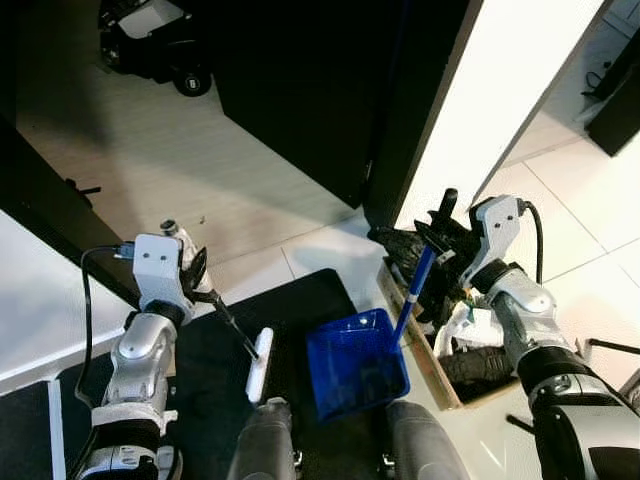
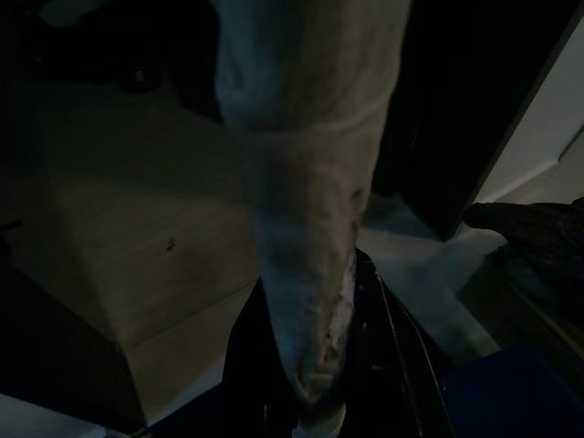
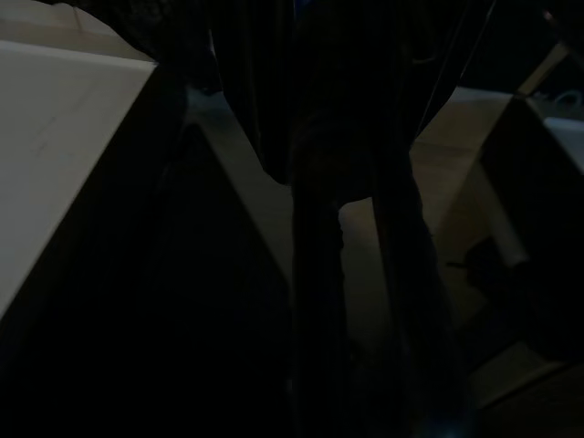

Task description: Sweep floor

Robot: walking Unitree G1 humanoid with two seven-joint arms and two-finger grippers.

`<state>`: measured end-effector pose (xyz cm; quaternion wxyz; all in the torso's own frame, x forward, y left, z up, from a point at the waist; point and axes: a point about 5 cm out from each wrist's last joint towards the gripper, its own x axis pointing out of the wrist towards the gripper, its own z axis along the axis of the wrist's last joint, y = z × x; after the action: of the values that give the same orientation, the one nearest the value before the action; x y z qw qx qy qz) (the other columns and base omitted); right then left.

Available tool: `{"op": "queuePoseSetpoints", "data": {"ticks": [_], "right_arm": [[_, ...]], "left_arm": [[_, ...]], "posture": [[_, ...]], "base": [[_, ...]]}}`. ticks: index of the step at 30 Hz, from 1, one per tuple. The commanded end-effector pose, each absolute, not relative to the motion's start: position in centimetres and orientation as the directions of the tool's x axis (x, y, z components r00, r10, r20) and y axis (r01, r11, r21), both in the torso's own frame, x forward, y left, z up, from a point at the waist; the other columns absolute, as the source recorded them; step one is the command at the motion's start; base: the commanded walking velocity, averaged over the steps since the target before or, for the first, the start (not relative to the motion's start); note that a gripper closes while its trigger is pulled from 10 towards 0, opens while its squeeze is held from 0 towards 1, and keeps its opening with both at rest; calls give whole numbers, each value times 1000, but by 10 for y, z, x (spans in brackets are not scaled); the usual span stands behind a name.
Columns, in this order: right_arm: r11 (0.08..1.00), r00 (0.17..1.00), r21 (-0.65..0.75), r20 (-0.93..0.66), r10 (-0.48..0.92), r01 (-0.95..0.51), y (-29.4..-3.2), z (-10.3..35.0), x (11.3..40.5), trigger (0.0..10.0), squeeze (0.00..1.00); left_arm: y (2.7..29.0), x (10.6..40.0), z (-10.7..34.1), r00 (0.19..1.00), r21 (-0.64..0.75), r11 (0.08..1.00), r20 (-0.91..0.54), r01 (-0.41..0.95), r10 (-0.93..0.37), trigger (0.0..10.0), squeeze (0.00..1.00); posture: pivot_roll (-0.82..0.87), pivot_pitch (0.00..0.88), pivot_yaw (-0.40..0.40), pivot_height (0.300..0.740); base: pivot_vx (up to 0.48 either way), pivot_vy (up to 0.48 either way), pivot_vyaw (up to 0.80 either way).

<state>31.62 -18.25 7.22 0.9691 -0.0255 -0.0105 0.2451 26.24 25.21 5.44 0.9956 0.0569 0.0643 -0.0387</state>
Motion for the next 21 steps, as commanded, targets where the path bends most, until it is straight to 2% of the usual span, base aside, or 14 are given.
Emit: {"op": "queuePoseSetpoints", "data": {"ticks": [1, 12, 21], "right_arm": [[902, 902, -38, 32, 431, -429, -190, 72, 314, 10000, 0], [918, 918, 0, 24, 396, -396, -194, 67, 312, 10000, 0], [918, 918, 10, 22, 397, -397, -191, 65, 311, 10000, 0]], "left_arm": [[250, 266, 62, 991, 114, 989, -99, 96, -84, 10000, 0], [249, 267, 63, 991, 123, 988, -99, 97, -85, 10000, 0], [250, 265, 63, 992, 125, 988, -99, 93, -81, 10000, 0]], "posture": [[43, 54, -18, 740], [49, 55, -18, 740], [52, 57, -21, 740]], "base": [[0, 0, 0], [0, 0, 0], [0, 295, 0]]}}
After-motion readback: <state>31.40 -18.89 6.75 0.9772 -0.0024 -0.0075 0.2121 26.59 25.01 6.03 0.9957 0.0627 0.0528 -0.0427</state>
